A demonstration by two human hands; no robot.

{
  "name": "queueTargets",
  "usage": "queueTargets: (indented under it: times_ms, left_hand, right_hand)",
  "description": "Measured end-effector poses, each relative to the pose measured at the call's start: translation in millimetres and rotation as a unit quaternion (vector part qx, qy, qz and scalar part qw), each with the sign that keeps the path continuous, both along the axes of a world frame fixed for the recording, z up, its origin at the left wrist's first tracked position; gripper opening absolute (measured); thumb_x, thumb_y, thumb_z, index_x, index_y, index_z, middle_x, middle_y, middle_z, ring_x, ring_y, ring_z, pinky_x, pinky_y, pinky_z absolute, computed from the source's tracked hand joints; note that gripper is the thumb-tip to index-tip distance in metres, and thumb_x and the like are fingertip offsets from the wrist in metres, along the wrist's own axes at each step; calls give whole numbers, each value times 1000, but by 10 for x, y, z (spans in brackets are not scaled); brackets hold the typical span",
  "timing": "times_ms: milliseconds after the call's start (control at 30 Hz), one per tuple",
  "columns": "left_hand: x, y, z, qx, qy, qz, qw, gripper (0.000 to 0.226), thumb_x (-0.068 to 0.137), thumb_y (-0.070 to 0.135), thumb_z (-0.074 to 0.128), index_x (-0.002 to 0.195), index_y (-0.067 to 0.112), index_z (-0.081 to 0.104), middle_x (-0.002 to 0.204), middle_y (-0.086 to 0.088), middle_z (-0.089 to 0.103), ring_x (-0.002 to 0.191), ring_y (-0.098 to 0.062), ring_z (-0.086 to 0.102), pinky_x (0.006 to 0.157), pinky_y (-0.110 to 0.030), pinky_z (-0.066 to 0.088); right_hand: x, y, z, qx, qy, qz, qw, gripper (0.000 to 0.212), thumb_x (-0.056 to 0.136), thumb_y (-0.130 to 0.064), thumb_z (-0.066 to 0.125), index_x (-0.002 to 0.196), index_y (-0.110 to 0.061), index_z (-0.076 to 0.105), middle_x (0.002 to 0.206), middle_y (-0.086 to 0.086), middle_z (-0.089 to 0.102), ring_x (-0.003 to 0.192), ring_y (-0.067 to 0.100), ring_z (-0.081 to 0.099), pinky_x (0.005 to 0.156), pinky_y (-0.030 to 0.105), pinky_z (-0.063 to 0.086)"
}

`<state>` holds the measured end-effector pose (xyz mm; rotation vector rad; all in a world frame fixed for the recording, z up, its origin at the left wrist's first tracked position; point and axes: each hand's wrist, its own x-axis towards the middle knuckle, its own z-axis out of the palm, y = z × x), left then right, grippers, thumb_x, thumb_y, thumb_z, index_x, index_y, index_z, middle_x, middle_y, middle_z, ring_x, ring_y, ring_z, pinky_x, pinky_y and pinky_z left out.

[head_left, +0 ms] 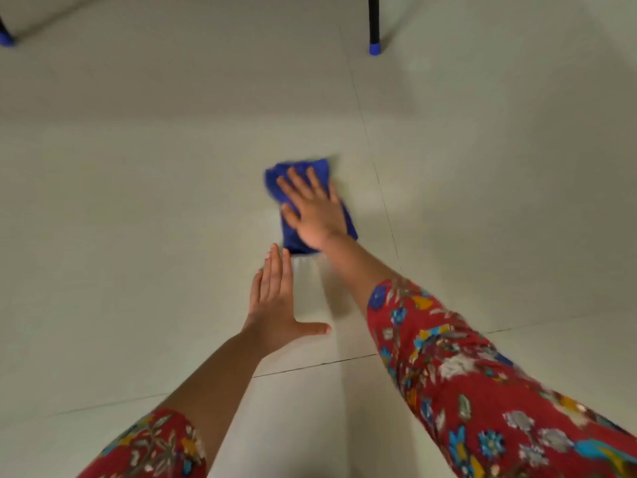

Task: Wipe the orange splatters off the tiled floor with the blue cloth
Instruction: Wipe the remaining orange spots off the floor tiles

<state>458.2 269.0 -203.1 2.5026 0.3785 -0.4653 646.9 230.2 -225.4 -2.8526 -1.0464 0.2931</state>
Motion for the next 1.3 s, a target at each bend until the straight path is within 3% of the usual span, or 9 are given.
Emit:
queueTargets:
  times_ms: [133,333,467,633,767,900,967,1167,1300]
  left_hand:
    - [-275,165,80,28,-42,3,999,139,57,81,58,139,21,-36,146,6,-44,137,-11,-37,115,-39,-16]
    - [-930,263,105,96,-36,-89,991,132,58,86,50,149,18,-18,156,6,-25,145,-13,-20,119,-40,-3]
    - [-1311,162,81,65,-5,-36,997,130,60,87,46,146,20,-25,154,9,-31,142,-9,-27,118,-36,-7]
    - [-1553,80,31,73,25,40,996,130,58,91,36,145,18,-29,154,5,-32,142,-13,-28,119,-41,-7]
    - [-1586,132,29,82,26,91,992,132,54,92,32,142,18,-33,151,5,-37,140,-14,-32,117,-40,-11]
    - [-1638,175,7,79,30,124,989,136,49,95,27,146,16,-26,153,5,-30,141,-13,-28,119,-39,-9]
    - [-1648,192,-9,81,25,116,990,136,50,96,29,146,17,-25,153,5,-31,141,-14,-28,119,-40,-8]
    - [-1686,190,-72,77,16,119,990,134,54,93,36,145,19,-27,152,7,-35,140,-12,-32,117,-39,-12]
    - [-1691,189,-93,79,5,129,988,133,57,91,42,146,20,-26,152,9,-34,140,-10,-31,118,-39,-10]
  right_hand:
    - [-631,-694,-78,27,-11,116,993,53,96,-49,31,149,-38,29,158,-11,25,147,18,20,116,45,18]
    - [-873,-2552,-47,-28,-36,-209,977,62,95,-55,15,153,-33,17,161,-5,15,149,24,11,115,54,19]
    - [-1879,-2411,-45,-12,-32,-282,959,62,95,-50,23,153,-27,21,160,1,21,147,29,16,114,56,19]
    - [-2130,-1651,-61,-27,-24,-122,992,61,97,-52,19,154,-30,12,162,-5,8,149,25,6,118,52,11]
    - [-1727,-1013,-23,18,-19,-199,980,60,95,-52,21,152,-31,19,161,-4,16,149,27,12,116,56,16]
    - [-2422,-943,13,34,-15,142,989,57,95,-48,36,150,-35,26,160,-9,21,148,23,16,116,52,20]
    - [-2489,-1381,-12,47,-1,196,979,58,94,-50,39,150,-39,24,159,-13,19,149,18,12,117,49,18]
    - [-1383,-1646,-38,-21,-34,-168,985,60,95,-55,19,151,-36,22,160,-8,19,148,24,15,115,54,17]
    - [-824,-694,15,-12,-4,-178,984,57,98,-51,21,152,-35,14,162,-9,8,149,25,3,117,55,5]
